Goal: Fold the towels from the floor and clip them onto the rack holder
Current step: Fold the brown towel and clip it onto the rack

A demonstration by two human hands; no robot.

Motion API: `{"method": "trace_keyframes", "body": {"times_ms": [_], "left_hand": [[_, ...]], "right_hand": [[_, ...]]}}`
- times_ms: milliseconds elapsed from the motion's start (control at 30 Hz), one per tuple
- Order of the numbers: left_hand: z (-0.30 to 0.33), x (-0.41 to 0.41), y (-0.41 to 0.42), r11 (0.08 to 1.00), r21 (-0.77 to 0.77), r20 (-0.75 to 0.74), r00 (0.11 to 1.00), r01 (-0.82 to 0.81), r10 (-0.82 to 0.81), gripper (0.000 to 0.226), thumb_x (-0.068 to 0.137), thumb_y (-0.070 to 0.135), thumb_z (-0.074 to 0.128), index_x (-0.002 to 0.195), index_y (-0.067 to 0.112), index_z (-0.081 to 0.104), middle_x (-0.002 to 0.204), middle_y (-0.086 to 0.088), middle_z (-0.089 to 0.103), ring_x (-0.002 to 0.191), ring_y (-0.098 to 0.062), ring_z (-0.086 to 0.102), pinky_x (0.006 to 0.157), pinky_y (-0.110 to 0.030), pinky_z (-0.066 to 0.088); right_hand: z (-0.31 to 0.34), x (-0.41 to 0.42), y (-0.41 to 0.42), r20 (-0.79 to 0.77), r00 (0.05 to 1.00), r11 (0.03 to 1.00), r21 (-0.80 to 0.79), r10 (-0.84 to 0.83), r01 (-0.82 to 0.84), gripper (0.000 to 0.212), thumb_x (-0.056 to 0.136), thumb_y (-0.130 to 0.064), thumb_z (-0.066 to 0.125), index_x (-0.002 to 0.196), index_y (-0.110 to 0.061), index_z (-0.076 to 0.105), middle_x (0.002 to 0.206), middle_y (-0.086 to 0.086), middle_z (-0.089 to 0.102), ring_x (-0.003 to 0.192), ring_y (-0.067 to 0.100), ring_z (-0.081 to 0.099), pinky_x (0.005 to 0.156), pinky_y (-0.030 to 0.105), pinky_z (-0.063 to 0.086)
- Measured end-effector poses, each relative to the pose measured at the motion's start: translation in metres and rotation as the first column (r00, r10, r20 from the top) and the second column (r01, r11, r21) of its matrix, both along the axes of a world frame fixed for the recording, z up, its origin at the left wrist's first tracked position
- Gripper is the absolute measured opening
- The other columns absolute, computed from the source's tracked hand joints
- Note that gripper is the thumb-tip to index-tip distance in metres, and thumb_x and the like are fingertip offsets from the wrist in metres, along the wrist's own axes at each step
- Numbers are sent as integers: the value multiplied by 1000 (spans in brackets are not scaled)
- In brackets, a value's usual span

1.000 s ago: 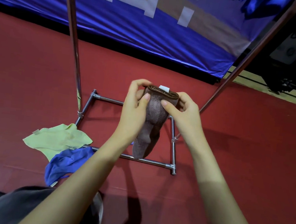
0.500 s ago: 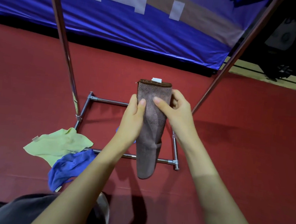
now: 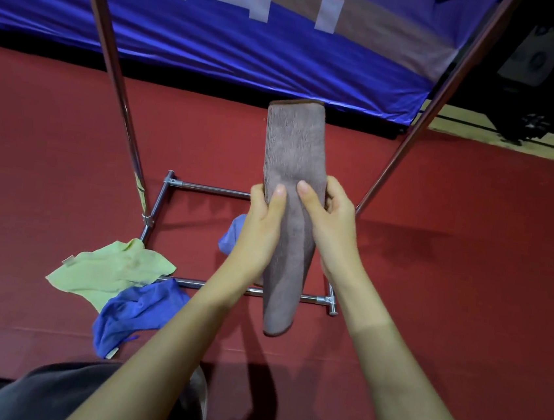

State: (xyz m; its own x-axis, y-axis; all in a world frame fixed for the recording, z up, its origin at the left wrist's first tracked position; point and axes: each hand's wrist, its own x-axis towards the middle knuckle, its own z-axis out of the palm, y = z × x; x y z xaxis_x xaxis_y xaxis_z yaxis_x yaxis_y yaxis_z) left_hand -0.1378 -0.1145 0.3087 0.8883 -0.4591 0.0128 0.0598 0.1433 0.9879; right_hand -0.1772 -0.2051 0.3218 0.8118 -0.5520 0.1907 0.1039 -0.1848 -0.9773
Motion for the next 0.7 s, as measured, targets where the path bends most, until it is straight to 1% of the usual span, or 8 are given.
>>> {"method": "trace_keyframes", "body": {"times_ms": [67,167,233,300,400,500,600,700], "left_hand": [[-3,-2,-2,998,29,12,998,-61,60,16,101,28,33,99,13,39,87,10,53,80,2,55,77,-19,45],[-4,1,0,986,60,100,984,-155,149,19,101,25,32,83,20,34,76,6,46,63,5,48,65,-15,40],[-3,3,2,981,60,140,975,-182,173,18,101,26,30,84,20,32,77,6,42,67,-3,43,65,-18,39],[-2,6,2,977,45,143,969,-208,200,13,102,24,30,93,15,33,80,9,43,72,0,44,65,-10,38],[-2,13,4,967,22,121,961,-255,250,14,100,21,36,88,15,36,76,9,43,65,3,44,61,-14,38],[3,19,7,953,-35,82,950,-299,301,21,98,20,43,78,20,36,69,7,39,55,4,39,55,-15,35],[21,19,7,960,-124,-7,968,-249,250,16,96,17,48,84,19,37,69,4,45,60,-3,44,58,-20,40],[56,19,8,955,-239,-46,984,-178,172,30,92,5,52,91,26,29,79,-3,60,65,-10,53,56,-22,45]], "right_hand": [[2,3,5,27,999,999,7,-32,32,16,91,-13,57,77,-18,53,70,-8,56,64,-2,51,60,14,43],[-5,2,14,16,998,998,7,-68,68,10,91,-17,57,83,-17,52,73,-11,56,63,-7,51,60,10,41],[-18,-4,19,-37,996,996,40,-76,77,11,89,-24,60,94,-17,54,83,-11,61,70,-7,56,65,11,44],[-28,-12,23,-98,994,997,67,-39,46,15,87,-26,63,97,-17,56,86,-10,64,73,-5,59,65,14,45],[-23,-18,17,-73,997,999,49,-5,8,9,88,-20,63,88,-12,58,74,-5,60,66,3,53,59,19,41],[-1,-20,6,-49,999,1000,21,24,-23,16,88,-17,63,96,-5,56,70,-1,62,66,6,54,57,20,41],[23,-20,-7,-66,994,996,23,91,-90,16,87,-13,63,101,-11,54,69,-7,69,67,2,61,60,14,47],[53,-17,-23,-28,996,996,18,88,-88,16,86,-9,62,94,-19,53,66,-8,70,65,2,61,59,16,48]]}}
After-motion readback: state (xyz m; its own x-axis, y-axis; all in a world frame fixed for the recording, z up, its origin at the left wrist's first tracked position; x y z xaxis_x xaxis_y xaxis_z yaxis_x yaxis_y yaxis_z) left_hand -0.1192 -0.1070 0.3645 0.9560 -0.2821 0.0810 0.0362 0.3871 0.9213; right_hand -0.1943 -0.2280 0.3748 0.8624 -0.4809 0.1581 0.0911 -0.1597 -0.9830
